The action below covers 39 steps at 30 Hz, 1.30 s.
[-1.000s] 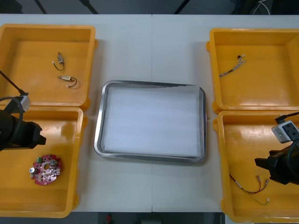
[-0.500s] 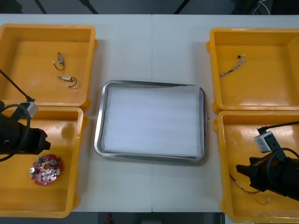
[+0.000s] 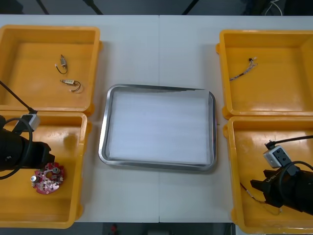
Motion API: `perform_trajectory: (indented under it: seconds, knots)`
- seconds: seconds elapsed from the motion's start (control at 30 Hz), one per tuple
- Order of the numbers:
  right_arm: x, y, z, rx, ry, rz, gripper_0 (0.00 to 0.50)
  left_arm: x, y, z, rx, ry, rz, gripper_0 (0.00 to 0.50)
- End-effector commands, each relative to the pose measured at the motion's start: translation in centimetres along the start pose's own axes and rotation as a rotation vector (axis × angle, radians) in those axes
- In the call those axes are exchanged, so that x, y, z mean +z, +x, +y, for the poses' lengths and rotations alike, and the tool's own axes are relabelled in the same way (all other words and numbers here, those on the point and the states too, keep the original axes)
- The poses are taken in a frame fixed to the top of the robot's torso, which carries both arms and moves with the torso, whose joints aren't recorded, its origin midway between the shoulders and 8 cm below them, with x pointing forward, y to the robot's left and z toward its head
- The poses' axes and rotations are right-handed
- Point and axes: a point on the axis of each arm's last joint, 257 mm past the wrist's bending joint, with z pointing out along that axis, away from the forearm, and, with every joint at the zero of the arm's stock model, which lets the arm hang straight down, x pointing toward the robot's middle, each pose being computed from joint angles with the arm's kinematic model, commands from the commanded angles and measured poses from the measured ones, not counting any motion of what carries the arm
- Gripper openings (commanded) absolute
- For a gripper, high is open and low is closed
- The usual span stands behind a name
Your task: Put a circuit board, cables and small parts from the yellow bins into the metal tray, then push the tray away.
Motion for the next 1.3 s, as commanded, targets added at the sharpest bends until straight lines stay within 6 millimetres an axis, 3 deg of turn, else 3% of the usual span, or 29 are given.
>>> perform_trajectory:
  seconds: [0.03,0.53,1.0,1.3]
  knots:
    - [-0.3,2.6,0.7,-0.085,-0.010,0.057,0.500,0.3,1.3,-0.7,-0.047,0.006,0.009,0.500]
    - [0.3,4.9,1.9,-0.119,-0.026,0.099,0.500,1.8,1.6,-1.7,-0.023,0.004,-0.021,0.500]
    - [1.4,5.4,2.7,-0.135,-0.026,0.104,0.500,2.3,2.0,-3.3,-0.062,0.046,-0.011,0.500]
    - [2.0,5.2,3.1,-0.145,-0.025,0.099,0.500,3.1,2.7,-3.0,-0.044,0.019,-0.005,0.500]
